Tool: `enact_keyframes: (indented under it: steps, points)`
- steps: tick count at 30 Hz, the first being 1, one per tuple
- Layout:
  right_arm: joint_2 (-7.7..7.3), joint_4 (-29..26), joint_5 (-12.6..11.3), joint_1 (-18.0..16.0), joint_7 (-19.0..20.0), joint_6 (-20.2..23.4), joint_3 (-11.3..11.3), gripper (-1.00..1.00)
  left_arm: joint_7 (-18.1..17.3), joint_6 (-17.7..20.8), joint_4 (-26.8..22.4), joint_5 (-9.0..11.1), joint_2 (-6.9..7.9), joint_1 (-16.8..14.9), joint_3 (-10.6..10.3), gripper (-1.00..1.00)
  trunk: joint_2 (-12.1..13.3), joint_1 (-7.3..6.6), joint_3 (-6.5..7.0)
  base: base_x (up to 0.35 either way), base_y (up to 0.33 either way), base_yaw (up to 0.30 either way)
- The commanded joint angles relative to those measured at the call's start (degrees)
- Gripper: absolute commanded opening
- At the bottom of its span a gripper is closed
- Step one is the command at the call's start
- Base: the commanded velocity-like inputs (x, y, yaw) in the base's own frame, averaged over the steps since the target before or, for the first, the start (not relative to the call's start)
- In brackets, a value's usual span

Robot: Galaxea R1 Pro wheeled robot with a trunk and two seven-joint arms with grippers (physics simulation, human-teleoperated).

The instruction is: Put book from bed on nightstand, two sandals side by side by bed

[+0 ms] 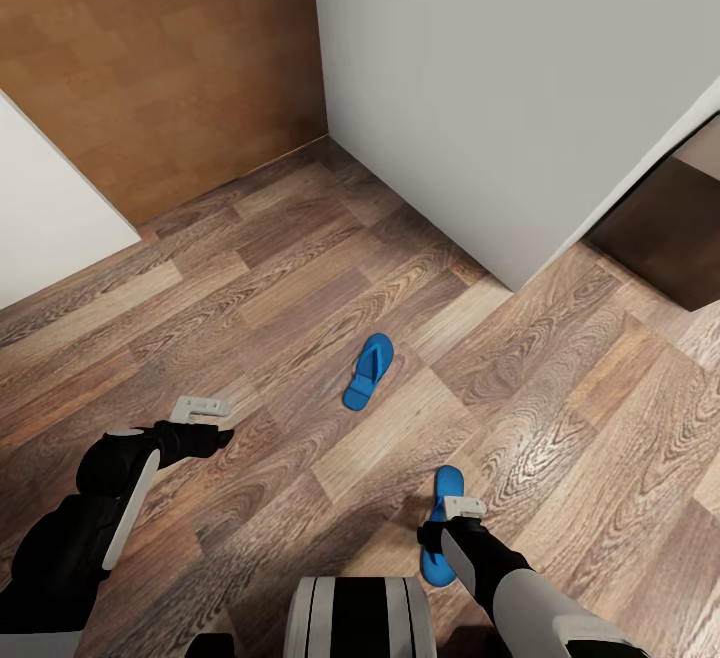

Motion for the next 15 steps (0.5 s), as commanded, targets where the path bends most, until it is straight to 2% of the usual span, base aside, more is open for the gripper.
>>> enact_keyframes:
  steps: [1, 6, 7, 15]
  points:
    - [0.06, -0.1, 0.0, 0.0, -0.1, 0.2, -0.4, 1.0, -0.1, 0.2, 0.0, 0.0, 0.03, 0.0, 0.0, 1.0, 0.0, -0.01, -0.03, 0.0, 0.0, 0.0]
    - [0.06, -0.1, 0.0, 0.0, -0.1, 0.2, -0.4, 1.0, -0.1, 0.2, 0.0, 0.0, 0.03, 0.0, 0.0, 1.0, 0.0, -0.01, -0.03, 0.0, 0.0, 0.0]
    - [0.06, -0.1, 0.0, 0.0, -0.1, 0.2, -0.4, -1.0, -0.1, 0.2, 0.0, 0.0, 0.03, 0.0, 0.0, 1.0, 0.0, -0.01, -0.03, 0.0, 0.0, 0.0]
    - [0.06, -0.1, 0.0, 0.0, -0.1, 0.2, -0.4, -1.0, -0.1, 0.2, 0.0, 0.0, 0.03, 0.0, 0.0, 1.0, 0.0, -0.01, -0.03, 0.0, 0.0, 0.0]
